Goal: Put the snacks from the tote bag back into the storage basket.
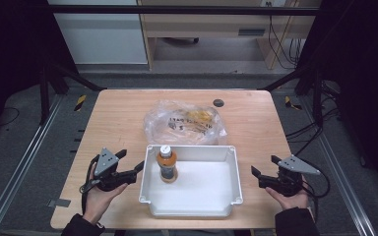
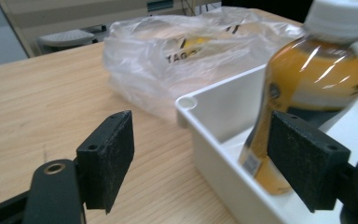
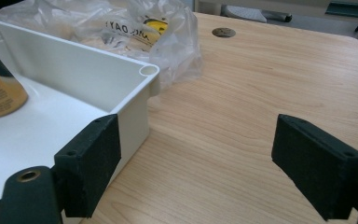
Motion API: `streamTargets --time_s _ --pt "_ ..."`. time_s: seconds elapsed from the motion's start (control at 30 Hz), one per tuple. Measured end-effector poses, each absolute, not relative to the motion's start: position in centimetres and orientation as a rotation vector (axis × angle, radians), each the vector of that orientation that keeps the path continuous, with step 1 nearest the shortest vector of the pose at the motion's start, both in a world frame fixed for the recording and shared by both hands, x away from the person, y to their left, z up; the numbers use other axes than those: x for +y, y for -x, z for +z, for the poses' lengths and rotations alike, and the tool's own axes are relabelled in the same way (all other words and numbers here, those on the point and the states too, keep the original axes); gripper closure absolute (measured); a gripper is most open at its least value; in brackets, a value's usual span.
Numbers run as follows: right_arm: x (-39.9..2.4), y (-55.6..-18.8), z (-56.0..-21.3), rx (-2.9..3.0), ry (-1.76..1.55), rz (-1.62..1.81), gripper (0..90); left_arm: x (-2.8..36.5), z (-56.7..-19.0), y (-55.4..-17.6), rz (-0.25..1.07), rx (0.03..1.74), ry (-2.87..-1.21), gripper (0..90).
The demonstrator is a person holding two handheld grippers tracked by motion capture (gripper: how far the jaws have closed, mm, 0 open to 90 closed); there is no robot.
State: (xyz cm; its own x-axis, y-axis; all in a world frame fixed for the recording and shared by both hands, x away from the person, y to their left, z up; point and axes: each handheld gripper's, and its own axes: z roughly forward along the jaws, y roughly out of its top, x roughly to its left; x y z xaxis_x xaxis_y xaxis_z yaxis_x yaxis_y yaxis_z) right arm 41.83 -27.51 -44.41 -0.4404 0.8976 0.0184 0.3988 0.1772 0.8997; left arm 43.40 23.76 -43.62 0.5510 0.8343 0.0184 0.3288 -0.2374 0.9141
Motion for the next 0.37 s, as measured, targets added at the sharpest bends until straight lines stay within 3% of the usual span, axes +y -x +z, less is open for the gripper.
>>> streamTargets --time_s 0.37 --pt "-28.2 -42.0 -45.2 1.941 -1.240 1.168 15.8 26.0 -45.6 -44.4 0.670 1.051 -1.830 22.2"
